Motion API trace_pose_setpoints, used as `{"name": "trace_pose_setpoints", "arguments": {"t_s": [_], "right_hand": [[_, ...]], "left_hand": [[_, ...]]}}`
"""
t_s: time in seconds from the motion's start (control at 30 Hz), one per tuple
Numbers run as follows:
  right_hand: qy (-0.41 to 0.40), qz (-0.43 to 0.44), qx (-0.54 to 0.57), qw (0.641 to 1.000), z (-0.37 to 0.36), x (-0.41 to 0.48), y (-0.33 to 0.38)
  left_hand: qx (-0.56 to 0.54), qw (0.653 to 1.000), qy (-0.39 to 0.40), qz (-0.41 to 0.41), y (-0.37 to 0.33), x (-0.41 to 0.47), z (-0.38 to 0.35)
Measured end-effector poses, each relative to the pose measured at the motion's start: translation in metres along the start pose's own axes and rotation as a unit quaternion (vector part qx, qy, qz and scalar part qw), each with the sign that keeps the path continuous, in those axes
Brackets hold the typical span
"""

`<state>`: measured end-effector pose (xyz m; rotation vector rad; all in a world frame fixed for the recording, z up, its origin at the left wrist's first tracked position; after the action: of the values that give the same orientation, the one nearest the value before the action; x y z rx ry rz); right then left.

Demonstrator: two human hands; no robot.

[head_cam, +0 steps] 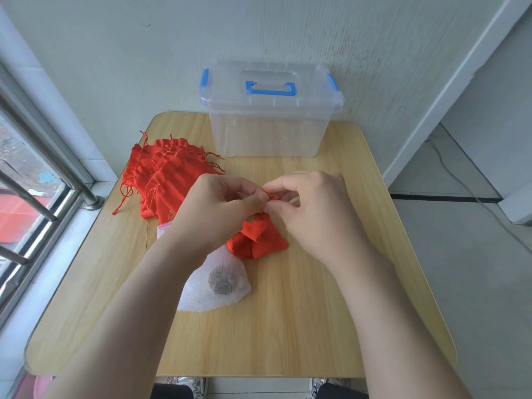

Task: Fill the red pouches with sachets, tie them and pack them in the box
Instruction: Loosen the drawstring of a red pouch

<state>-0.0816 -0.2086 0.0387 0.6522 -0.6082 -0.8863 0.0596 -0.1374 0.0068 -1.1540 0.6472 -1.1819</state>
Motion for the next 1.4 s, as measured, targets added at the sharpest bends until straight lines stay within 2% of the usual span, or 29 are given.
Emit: {"name": "trace_pose_setpoints", "arguments": {"t_s": [0.1,0.2,0.4,0.47,0.57,0.67,0.77,0.83,0.97,1.1,1.2,1.4], "right_hand": [[-0.017,0.025,-0.04,0.999,-0.003,-0.001,-0.001],[-0.011,0.031,-0.07,0.997,-0.007,0.0,-0.006],[-0.008,0.015,-0.114,0.993,-0.012,0.001,-0.01],[-0.005,-0.004,-0.123,0.992,-0.012,0.0,-0.011],[0.002,-0.059,-0.057,0.997,-0.005,0.002,-0.016],[0.039,-0.164,0.085,0.982,-0.001,0.003,-0.029],[0.096,-0.268,0.261,0.922,-0.006,-0.001,-0.038],[0.118,-0.305,0.333,0.885,-0.01,-0.003,-0.041],[0.14,-0.355,0.422,0.823,-0.018,-0.005,-0.045],[0.164,-0.381,0.461,0.784,-0.023,-0.008,-0.046],[0.172,-0.387,0.459,0.781,-0.024,-0.008,-0.045],[0.14,-0.373,0.406,0.823,-0.02,-0.005,-0.049]], "left_hand": [[0.03,0.999,0.034,-0.027,-0.003,-0.001,-0.001],[0.069,0.996,0.034,-0.043,-0.005,-0.001,-0.004],[0.071,0.995,-0.064,-0.021,-0.001,-0.001,0.0],[0.087,0.993,-0.074,-0.038,-0.002,0.0,0.0],[0.121,0.986,-0.087,-0.078,-0.009,0.0,0.003],[0.117,0.981,-0.105,-0.118,-0.018,0.0,0.007],[0.095,0.979,-0.104,-0.149,-0.025,0.001,0.009],[0.093,0.978,-0.093,-0.162,-0.028,0.002,0.006],[0.078,0.979,-0.066,-0.177,-0.031,0.002,0.001],[0.075,0.977,-0.074,-0.187,-0.036,-0.001,0.0],[0.089,0.97,-0.102,-0.201,-0.039,-0.004,0.001],[0.111,0.967,-0.112,-0.2,-0.041,-0.006,0.002]]}}
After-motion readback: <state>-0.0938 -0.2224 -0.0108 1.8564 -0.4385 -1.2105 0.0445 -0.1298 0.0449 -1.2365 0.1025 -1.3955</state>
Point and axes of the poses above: each hand's wrist, its own x-axis towards the middle knuckle, its own z-axis out of the back of the hand, y = z × x, the point moved 8 cm from there along x, towards the middle knuckle, and after that the axes turned 14 degrees about -z, right-handed, at the moved point
